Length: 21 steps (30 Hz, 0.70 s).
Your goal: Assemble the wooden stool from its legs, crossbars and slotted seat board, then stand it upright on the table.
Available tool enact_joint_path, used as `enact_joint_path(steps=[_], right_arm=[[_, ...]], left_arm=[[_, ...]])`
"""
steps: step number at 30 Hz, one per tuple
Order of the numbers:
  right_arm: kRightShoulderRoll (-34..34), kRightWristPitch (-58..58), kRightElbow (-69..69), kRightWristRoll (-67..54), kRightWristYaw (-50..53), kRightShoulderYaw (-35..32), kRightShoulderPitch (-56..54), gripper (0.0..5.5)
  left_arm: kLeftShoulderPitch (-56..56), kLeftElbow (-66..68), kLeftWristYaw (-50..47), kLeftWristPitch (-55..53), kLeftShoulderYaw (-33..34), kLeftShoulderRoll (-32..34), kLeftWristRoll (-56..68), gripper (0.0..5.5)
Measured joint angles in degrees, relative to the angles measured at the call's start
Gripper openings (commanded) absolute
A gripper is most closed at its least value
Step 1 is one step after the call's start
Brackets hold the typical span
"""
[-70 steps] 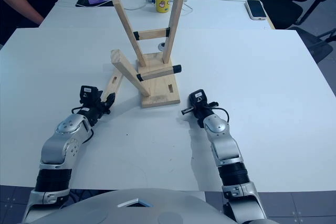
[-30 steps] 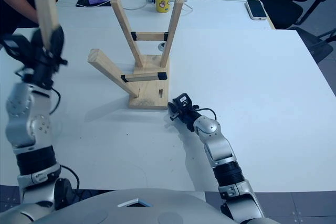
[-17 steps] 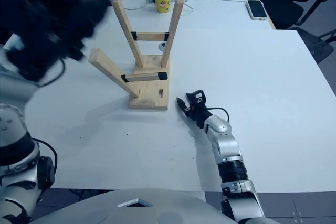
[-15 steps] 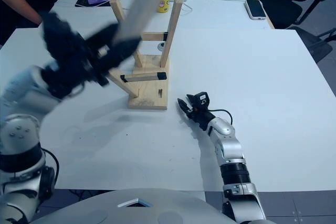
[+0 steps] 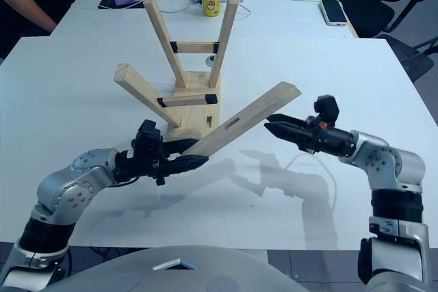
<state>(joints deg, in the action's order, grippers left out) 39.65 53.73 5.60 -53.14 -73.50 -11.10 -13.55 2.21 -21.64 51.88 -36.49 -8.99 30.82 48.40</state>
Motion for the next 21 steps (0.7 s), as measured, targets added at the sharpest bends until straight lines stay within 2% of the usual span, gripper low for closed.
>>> enact_joint_path(steps=[5, 14, 21], right_arm=[[-0.17, 4.37, -1.39, -4.20, -0.32, -1.94, -0.65, 4.26], [-3.67, 5.02, -2.95, -6.07, 3.31, -2.13, -0.65, 4.26], [-3.57, 7.21, -2.64, -8.00, 3.25, -2.82, -0.84, 3.17]], left_arm=[[1.12, 4.05, 3.17, -3.14, 1.85, 0.01, 2.58, 2.06], [1.32, 3.57, 5.01, -7.76, 2.25, 0.00, 4.11, 2.06], [0.30, 3.39, 5.23, -9.09, 2.24, 0.00, 4.10, 2.06]])
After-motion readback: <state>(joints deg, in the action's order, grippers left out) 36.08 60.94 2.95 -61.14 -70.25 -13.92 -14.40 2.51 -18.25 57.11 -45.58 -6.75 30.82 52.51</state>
